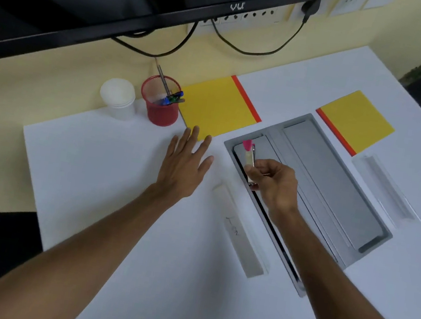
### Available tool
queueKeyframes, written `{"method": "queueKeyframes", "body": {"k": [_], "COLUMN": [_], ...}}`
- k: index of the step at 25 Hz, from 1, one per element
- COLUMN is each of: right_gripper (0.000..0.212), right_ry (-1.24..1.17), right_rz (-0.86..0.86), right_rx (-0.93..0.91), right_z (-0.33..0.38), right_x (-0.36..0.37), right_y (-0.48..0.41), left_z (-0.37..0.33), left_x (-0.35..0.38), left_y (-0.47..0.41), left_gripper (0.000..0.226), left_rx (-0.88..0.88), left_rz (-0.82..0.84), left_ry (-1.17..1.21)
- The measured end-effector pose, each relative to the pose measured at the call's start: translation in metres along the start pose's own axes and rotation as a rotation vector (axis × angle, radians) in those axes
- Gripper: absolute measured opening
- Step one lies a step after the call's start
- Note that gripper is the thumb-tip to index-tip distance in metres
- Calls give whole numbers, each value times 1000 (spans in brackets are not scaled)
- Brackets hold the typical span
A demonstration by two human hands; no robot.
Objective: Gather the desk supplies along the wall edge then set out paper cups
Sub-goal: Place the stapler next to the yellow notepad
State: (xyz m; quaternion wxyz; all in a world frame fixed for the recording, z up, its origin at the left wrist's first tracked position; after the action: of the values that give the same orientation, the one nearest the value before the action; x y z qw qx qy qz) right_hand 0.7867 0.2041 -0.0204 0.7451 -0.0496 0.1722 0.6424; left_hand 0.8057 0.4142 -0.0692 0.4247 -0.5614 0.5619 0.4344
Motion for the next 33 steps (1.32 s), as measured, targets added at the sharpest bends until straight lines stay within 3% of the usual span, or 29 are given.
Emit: {"method": "queueKeyframes", "body": {"k": [5,12,17,29,33], "right_gripper": [7,12,18,21,37], "right_ry": [71,553,709,799,888], "right_rz": [-81,-105,-64,13,58], "right_rx": [25,-205,-298,-352,-352], "right_z": [-16,3,13,10,22], "right_x": [1,18,42,54,38], "right_y": [-81,-201,-254,-278,-242], "left_z": [-21,-17,-17,-16,-16], "left_x": [26,47,49,52,51], "left_y": [-59,-73,-75,-75,-74], "left_gripper": [60,65,64,67,67], "left_rx": [28,-7,-10,-15,-4], "left_rz": [7,-63,-85,-70,-85], "left_ry": [-72,-153,-140,-168,-177]}}
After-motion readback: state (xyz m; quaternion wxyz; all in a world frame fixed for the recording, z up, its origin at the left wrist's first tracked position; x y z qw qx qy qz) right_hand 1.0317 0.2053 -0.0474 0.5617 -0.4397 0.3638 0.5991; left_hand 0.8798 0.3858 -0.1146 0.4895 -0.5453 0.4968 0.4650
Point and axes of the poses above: each hand's wrist, its own y-axis away from the middle knuckle, its own x-axis out of the palm, z = x × y, the point moved 5 cm from there along -y, towards the middle knuckle, and after that the axes turned 10 degrees about -x, right-handed, at the moved point
